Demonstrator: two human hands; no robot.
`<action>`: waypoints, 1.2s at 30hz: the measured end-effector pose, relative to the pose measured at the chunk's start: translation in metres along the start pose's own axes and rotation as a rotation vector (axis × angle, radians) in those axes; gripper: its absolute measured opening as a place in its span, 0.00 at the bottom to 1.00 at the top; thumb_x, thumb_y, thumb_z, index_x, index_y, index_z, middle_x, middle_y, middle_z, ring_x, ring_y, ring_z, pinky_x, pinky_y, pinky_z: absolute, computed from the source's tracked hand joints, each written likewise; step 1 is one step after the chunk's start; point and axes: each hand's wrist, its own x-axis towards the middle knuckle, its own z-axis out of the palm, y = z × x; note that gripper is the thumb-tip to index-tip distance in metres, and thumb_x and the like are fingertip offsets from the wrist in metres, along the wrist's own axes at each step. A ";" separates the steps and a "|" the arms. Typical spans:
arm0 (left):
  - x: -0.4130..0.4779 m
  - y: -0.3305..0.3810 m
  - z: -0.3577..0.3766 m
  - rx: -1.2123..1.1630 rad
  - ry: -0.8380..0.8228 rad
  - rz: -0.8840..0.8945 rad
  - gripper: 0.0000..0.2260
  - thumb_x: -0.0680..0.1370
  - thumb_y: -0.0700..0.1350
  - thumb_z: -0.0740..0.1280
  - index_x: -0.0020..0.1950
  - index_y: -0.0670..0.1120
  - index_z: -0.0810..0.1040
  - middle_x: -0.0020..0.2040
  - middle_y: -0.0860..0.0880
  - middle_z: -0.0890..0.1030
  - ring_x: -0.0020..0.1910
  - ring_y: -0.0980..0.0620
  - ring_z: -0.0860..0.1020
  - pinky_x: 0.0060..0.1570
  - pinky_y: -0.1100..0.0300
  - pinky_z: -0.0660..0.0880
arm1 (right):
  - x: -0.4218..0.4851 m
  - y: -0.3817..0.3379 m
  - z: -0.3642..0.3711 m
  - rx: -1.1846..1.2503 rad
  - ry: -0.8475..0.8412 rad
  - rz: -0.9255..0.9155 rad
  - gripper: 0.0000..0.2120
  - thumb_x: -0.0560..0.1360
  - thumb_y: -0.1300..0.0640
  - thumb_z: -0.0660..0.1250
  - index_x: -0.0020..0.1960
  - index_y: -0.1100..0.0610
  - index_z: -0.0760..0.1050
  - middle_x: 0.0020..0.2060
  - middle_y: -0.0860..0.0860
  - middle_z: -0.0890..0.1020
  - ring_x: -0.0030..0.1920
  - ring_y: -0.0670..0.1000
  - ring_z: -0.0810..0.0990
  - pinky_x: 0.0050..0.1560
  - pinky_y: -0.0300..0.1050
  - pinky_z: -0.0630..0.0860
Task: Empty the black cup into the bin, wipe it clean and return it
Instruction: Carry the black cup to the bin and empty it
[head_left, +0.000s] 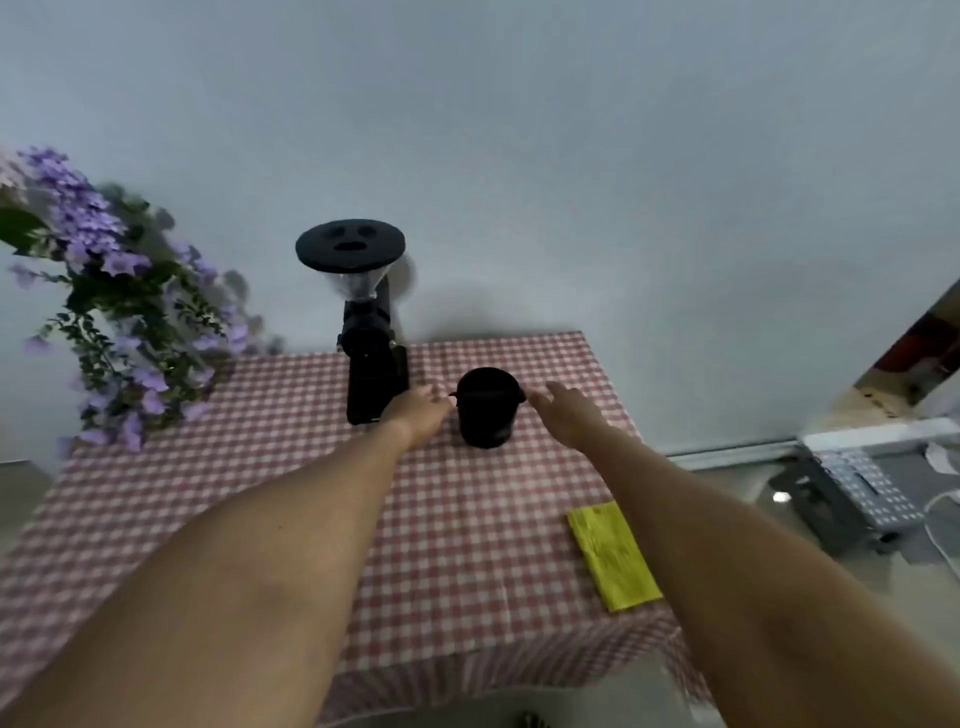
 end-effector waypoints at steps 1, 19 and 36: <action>0.005 -0.001 0.003 -0.019 -0.001 -0.023 0.29 0.82 0.59 0.63 0.79 0.47 0.66 0.74 0.45 0.74 0.69 0.43 0.75 0.64 0.53 0.72 | 0.005 0.000 0.000 0.045 0.014 0.009 0.29 0.82 0.41 0.50 0.78 0.57 0.58 0.76 0.61 0.64 0.74 0.61 0.65 0.70 0.54 0.63; 0.101 -0.004 0.052 -0.440 0.053 -0.194 0.26 0.81 0.51 0.69 0.78 0.48 0.69 0.79 0.47 0.68 0.73 0.45 0.73 0.64 0.53 0.75 | 0.110 0.016 0.040 0.345 -0.071 0.041 0.25 0.82 0.46 0.57 0.74 0.56 0.65 0.69 0.57 0.75 0.67 0.58 0.74 0.63 0.52 0.71; 0.071 0.011 0.065 -0.481 0.065 -0.122 0.19 0.78 0.37 0.71 0.69 0.45 0.79 0.63 0.44 0.83 0.54 0.48 0.82 0.54 0.55 0.80 | 0.069 0.045 0.034 0.691 0.038 0.134 0.15 0.80 0.61 0.62 0.65 0.61 0.76 0.42 0.51 0.80 0.40 0.48 0.78 0.42 0.43 0.75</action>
